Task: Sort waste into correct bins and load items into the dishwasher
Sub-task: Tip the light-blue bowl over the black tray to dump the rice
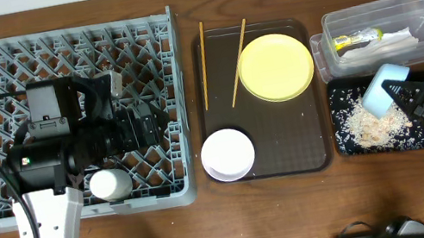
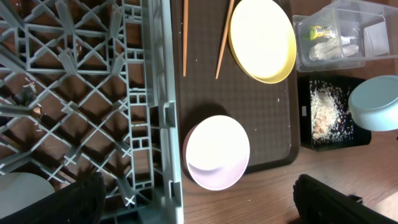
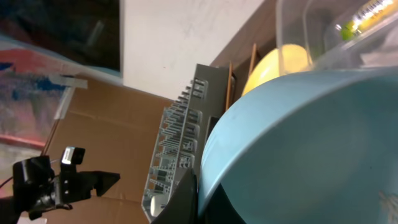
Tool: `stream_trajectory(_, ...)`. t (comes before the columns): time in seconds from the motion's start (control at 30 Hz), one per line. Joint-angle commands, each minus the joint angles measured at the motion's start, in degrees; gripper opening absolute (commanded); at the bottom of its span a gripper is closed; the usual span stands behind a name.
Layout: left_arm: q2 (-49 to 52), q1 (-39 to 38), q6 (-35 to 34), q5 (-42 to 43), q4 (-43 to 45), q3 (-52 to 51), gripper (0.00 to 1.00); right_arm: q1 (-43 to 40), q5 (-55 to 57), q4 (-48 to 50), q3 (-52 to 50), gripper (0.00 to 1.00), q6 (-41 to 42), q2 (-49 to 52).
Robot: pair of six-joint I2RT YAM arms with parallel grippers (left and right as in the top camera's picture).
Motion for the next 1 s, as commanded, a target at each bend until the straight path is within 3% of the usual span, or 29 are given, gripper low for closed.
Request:
stream_trajectory(0.0,-0.42,-0.13,0.96,0.76,-0.04,1.11,0.98,-0.33,-0.92,0.48,0.0,0.01,-0.17,-0.35)
stream_trajectory(0.07,-0.42,-0.13,0.96,0.76,-0.07,1.11,0.98,-0.33,2.03,-1.09,0.0,0.01,2.32,-0.35)
stream_trajectory(0.17,-0.42,-0.13,0.96,0.76,-0.04,1.11,0.98,-0.04,-3.65,0.33,0.0,0.01,-0.63,-0.37)
stream_trajectory(0.23,-0.42,-0.13,0.94,0.76,-0.04,1.11,0.98,-0.04,0.44,-0.22,0.0,0.01,2.73,-0.37)
stream_trajectory(0.33,-0.42,-0.13,0.94,0.76,-0.04,1.11,0.98,0.17,-6.03,0.79,0.0,0.01,1.42,-0.37)
stream_trajectory(0.43,-0.42,-0.13,0.94,0.76,-0.04,1.11,0.98,0.15,1.62,-0.81,0.0,0.01,4.96,-0.37)
stream_trajectory(0.53,-0.42,-0.13,0.94,0.76,-0.04,1.11,0.98,0.76,-3.61,-0.15,0.0,0.01,1.75,-0.37)
stream_trajectory(0.6,-0.42,-0.13,0.96,0.76,-0.07,1.11,0.98,0.87,0.42,-0.42,0.0,0.01,4.92,-0.37)
stream_trajectory(0.7,-0.42,-0.13,0.96,0.76,-0.04,1.11,0.98,1.33,-2.71,1.75,0.0,0.01,6.45,-0.37)
stream_trajectory(0.8,-0.42,-0.13,0.94,0.76,-0.07,1.11,0.98,2.34,4.79,1.73,0.0,0.01,8.44,-0.37)
stream_trajectory(0.97,-0.42,-0.13,0.96,0.76,-0.04,1.11,0.98,4.9,4.76,-1.73,0.0,0.01,4.66,-0.37)
